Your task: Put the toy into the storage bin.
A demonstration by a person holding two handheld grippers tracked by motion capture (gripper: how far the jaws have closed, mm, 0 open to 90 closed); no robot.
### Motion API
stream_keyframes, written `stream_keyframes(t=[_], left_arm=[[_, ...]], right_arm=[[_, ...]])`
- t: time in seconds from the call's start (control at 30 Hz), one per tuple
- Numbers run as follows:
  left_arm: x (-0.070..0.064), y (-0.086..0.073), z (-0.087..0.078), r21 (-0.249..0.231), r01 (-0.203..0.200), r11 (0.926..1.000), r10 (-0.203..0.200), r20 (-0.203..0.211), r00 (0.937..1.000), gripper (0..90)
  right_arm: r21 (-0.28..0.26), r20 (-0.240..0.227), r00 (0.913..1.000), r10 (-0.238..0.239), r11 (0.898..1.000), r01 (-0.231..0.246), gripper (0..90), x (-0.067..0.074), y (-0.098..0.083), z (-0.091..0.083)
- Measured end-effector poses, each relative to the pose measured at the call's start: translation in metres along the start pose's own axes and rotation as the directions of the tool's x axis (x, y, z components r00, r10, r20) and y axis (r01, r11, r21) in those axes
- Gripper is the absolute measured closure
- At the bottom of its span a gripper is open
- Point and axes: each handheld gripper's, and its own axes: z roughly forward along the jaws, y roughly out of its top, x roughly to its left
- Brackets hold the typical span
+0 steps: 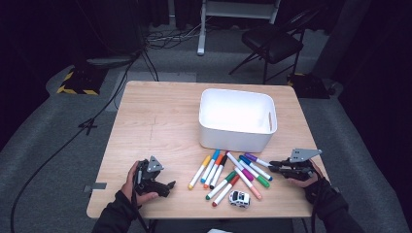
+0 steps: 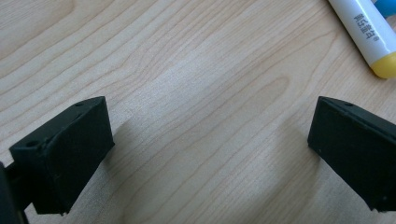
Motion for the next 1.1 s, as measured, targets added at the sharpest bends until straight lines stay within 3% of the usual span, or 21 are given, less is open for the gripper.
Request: stream_keyframes(t=[0.53, 0.83, 1.1], left_arm=[[0.000, 0.001, 0.001, 0.002, 0.004, 1.0000, -0.004, 0.004, 1.0000, 0.2], [-0.001, 0.001, 0.001, 0.007, 0.013, 0.9999, -0.013, 0.010, 0.9999, 0.2], [-0.001, 0.001, 0.001, 0.007, 0.015, 0.9999, -0.016, 0.004, 0.9999, 0.2]], right_arm=[[-0.059, 0.022, 0.9995, -0.023, 0.998, 0.024, 76.5, 0.001, -0.001, -0.023], [-0.171, 0.015, 0.9985, -0.053, 0.984, 0.055, 76.5, 0.006, 0.012, -0.047], [-0.184, -0.005, 0.9952, -0.098, 0.978, 0.096, 76.5, 0.013, 0.025, -0.050]])
